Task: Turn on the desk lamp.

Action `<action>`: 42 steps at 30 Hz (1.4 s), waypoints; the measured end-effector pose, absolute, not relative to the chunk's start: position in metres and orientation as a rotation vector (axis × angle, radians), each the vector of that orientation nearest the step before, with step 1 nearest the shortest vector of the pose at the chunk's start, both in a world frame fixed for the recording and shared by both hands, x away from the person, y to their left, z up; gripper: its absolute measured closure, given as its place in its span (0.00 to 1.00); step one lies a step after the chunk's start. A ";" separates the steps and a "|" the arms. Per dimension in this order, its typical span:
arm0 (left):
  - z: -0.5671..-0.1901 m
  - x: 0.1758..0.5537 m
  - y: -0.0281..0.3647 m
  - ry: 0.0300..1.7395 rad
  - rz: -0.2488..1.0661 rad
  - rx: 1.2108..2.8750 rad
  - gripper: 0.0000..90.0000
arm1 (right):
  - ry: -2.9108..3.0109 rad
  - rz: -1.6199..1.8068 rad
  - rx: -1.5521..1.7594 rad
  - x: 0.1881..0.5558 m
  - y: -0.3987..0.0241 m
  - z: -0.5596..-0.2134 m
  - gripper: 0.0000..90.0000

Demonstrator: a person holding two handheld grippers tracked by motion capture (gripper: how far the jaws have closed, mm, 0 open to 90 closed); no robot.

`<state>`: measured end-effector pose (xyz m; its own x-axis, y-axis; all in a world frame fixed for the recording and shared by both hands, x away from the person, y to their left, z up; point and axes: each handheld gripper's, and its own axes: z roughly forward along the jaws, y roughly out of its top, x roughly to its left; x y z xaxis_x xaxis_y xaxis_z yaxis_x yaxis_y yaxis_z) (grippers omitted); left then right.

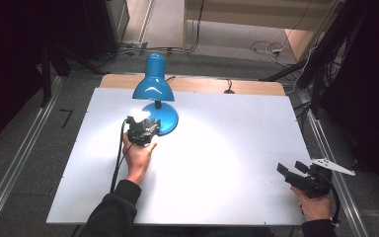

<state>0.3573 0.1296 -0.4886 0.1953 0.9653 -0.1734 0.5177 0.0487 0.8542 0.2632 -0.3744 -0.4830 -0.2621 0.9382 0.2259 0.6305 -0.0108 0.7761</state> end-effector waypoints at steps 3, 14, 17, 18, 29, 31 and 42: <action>-0.484 0.351 0.132 1.427 0.643 1.600 0.74 | 1.910 1.166 1.627 0.263 -0.374 -0.483 0.20; -0.484 0.326 0.151 1.437 0.644 1.587 0.51 | 1.913 1.161 1.626 0.262 -0.374 -0.482 0.20; -0.485 0.323 0.153 1.440 0.640 1.578 0.47 | 1.911 1.167 1.627 0.262 -0.374 -0.482 0.20; -0.485 0.321 0.154 1.443 0.636 1.572 0.47 | 1.911 1.167 1.627 0.262 -0.374 -0.482 0.20; -0.483 0.303 0.157 1.436 0.636 1.576 0.41 | 1.911 1.170 1.624 0.261 -0.374 -0.482 0.20; -0.484 0.300 0.157 1.434 0.632 1.581 0.40 | 1.912 1.170 1.624 0.261 -0.374 -0.482 0.20; -0.482 0.285 0.166 1.435 0.651 1.579 0.37 | 1.910 1.168 1.631 0.261 -0.375 -0.482 0.20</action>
